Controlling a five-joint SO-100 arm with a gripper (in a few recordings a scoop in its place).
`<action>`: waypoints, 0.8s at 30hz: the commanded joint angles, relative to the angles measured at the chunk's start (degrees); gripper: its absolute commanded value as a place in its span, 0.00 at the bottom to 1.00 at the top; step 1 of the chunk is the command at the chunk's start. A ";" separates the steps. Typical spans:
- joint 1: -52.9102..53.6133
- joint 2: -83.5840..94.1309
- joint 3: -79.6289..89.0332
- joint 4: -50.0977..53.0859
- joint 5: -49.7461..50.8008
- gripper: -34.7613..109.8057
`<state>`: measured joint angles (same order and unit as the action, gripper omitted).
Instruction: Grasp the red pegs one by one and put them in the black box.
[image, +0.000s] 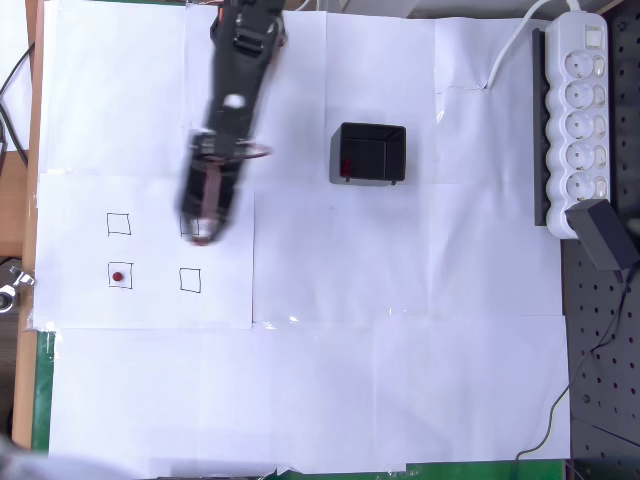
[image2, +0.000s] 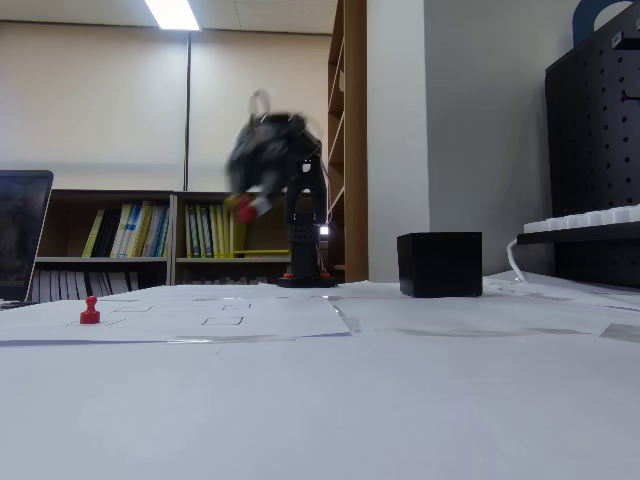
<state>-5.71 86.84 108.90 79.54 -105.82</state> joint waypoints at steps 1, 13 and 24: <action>-17.93 -6.15 13.62 23.73 -13.18 0.24; -38.50 7.29 6.15 19.25 -15.12 0.24; -38.58 18.63 7.12 17.84 -15.38 0.34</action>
<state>-43.33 106.17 114.35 96.42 -120.76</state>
